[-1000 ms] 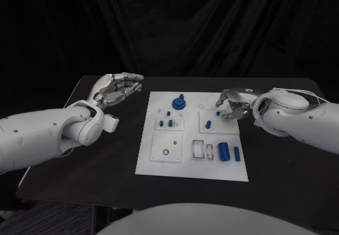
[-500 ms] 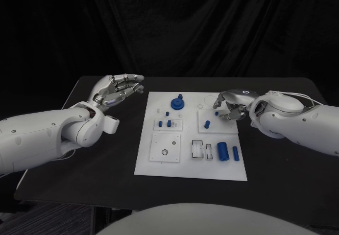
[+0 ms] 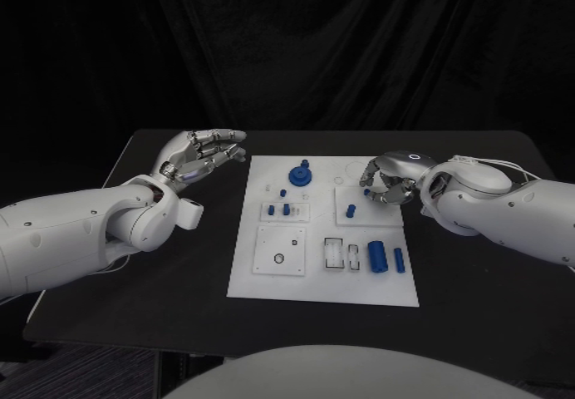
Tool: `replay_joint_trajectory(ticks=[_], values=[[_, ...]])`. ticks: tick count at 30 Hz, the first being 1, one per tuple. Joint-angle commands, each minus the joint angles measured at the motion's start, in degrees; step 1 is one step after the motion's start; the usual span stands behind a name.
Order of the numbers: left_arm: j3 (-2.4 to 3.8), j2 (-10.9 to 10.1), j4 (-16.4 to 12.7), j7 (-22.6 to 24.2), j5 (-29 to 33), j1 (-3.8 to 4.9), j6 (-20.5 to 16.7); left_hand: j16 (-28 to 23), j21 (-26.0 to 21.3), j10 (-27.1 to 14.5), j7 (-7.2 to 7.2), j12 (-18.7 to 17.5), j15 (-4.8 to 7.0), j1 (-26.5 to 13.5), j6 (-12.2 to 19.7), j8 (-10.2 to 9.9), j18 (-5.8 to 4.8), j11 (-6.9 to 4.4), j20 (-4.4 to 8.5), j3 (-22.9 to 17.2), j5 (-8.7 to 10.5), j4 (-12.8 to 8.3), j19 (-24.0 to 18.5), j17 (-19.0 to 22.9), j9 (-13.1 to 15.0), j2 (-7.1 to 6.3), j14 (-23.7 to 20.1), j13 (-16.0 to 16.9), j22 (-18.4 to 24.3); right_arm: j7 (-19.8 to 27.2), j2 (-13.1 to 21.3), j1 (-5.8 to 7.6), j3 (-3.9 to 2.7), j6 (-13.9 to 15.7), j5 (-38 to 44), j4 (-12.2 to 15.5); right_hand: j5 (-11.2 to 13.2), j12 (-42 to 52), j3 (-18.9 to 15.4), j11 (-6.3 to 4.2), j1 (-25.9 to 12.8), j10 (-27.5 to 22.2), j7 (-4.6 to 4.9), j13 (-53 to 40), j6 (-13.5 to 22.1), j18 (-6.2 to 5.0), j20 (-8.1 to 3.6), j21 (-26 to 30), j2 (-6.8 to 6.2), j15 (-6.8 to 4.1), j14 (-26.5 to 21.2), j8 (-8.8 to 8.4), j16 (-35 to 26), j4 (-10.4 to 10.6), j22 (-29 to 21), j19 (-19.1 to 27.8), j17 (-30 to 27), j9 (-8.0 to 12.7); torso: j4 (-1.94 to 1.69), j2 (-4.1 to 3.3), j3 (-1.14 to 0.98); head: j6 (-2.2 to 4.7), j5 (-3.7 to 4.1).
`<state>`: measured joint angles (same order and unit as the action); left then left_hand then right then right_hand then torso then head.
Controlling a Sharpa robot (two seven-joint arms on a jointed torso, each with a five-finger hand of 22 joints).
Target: Assemble the parts on the task board
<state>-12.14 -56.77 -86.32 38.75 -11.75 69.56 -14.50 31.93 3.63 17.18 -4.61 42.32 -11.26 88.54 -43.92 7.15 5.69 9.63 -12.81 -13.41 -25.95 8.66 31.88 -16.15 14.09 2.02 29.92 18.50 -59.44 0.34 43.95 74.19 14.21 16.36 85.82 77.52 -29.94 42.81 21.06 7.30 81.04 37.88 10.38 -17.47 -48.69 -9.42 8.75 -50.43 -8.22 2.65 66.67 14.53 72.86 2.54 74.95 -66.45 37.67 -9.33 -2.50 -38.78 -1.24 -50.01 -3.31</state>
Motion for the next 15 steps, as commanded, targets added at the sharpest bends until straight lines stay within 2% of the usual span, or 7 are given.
replay_joint_trajectory(ticks=[1, 10, 15], values=[[0.04, 0.2, 0.1, 10.1, 0.4, -0.32, 1.4, 0.2, 0.1, 0.2, -0.33, 0.3, -0.16, 0.4, 0.2, 0.4, 0.24, 0.44, -0.55, -0.5, -0.24, 0.0, 0.0, 0.2, -0.1, 0.25, 0.3, -0.2, 0.2, 0.7, -0.1, -0.2, -0.05, 1.0, -0.2, -0.2, -0.3, -0.4, 0.4, -0.02, -0.6, 0.6, -0.01, 0.3, -0.6, 0.81, -0.1, -0.5, 0.19, 0.02, 0.7, 0.39, 0.4, 0.0, 1.2, -0.6, 0.4, -0.1, -0.08, 0.05, 0.06, 0.01, 0.14], [0.04, 0.6, 0.5, 9.7, 0.4, -0.92, 1.8, 0.3, 0.2, 0.4, -0.56, 0.3, -0.43, 0.4, 0.1, 0.6, 0.35, 0.73, -0.92, -0.8, -0.39, -0.2, 0.3, 0.5, -0.1, 0.28, 0.6, -0.5, 0.5, 0.1, -0.5, -0.28, -0.05, -0.1, -1.1, -0.5, 0.1, -2.1, 1.3, -0.35, -1.0, 3.3, -0.21, 1.8, -1.5, 1.13, -0.41, -2.0, 0.18, -0.28, 2.5, 0.33, 1.2, 0.0, 1.9, -2.3, 2.0, -0.3, -0.01, 0.07, 0.11, 0.01, 0.16], [0.04, 0.7, 0.6, 9.5, 0.4, -1.07, 2.0, 0.4, 0.2, 0.5, -0.64, 0.4, -0.53, 0.4, 0.1, 0.7, 0.41, 0.84, -1.07, -0.9, -0.46, -0.2, 0.5, 0.7, -0.1, 0.3, 0.7, -0.7, 0.6, -0.5, -0.7, -0.32, -0.05, -1.1, -1.2, -0.8, 0.6, -2.7, 1.5, -0.44, -1.2, 3.9, -0.34, 2.3, -2.0, 1.17, -0.48, -2.1, 0.23, -0.35, 2.8, 0.41, 1.2, 0.1, 2.0, -2.6, 2.1, -0.5, -0.09, 0.0, 0.13, 0.01, 0.29]])
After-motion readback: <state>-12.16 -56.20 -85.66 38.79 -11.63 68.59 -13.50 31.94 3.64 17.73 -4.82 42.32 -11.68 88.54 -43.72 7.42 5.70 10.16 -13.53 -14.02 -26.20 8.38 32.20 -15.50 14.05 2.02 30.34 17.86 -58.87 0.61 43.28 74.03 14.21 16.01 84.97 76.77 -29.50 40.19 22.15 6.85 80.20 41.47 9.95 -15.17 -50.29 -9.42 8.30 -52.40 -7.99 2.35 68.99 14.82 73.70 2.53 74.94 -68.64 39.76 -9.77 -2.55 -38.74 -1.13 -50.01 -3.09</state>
